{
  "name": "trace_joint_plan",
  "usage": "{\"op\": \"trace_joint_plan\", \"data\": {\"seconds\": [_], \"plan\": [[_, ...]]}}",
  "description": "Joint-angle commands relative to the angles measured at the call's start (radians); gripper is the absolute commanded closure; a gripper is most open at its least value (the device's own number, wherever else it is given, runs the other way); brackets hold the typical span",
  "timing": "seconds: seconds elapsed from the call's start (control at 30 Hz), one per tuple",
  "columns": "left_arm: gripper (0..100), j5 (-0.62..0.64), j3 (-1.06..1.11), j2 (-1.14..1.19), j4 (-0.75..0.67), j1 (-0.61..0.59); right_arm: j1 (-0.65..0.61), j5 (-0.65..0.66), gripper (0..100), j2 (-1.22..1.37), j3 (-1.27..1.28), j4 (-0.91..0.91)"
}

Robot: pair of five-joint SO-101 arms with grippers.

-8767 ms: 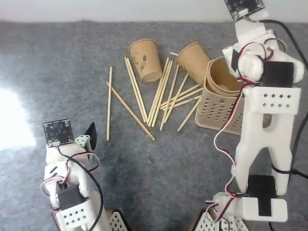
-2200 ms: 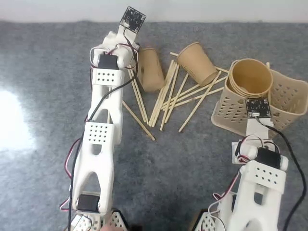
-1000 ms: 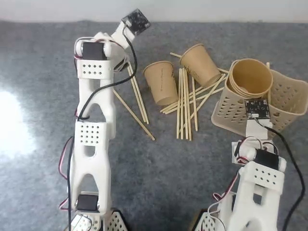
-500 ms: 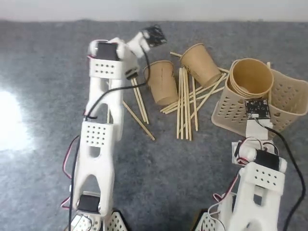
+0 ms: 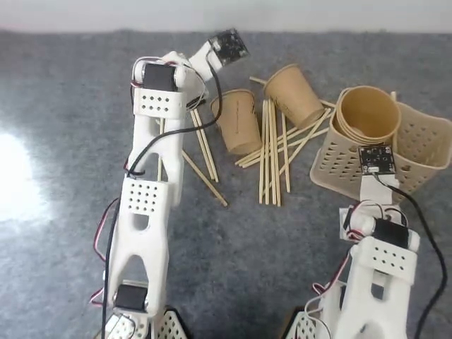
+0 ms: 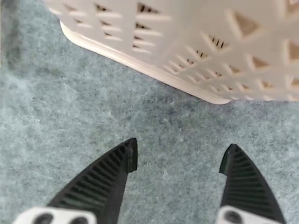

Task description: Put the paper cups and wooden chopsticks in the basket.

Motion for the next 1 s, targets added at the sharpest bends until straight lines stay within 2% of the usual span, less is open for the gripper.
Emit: {"op": "trace_joint_plan", "data": {"seconds": [0.0,0.13,0.23,0.37,0.47,0.53,0.67,0.97], "plan": [[86,0.110,-0.019,-0.052,0.029,-0.061,-0.005,0.002,70.4,-0.018,-0.005,-0.010],[86,0.135,0.031,-0.155,0.034,-0.084,-0.005,0.002,70.4,-0.019,-0.005,-0.012],[86,0.135,0.148,-0.281,0.034,-0.068,-0.005,0.002,70.4,-0.019,-0.005,-0.012],[86,0.135,0.466,-0.519,0.034,0.015,-0.005,0.002,70.4,-0.019,-0.005,-0.012],[86,0.127,0.754,-0.738,0.023,0.121,-0.005,0.002,70.4,-0.019,-0.005,-0.013],[86,0.127,0.906,-0.856,-0.055,0.186,-0.005,0.002,70.4,-0.019,-0.005,-0.013],[86,0.175,1.152,-0.976,-0.353,0.238,-0.005,0.002,70.4,-0.019,-0.005,-0.012],[86,0.190,1.426,-1.014,-0.488,0.351,-0.005,0.002,70.4,-0.019,-0.005,-0.010]]}}
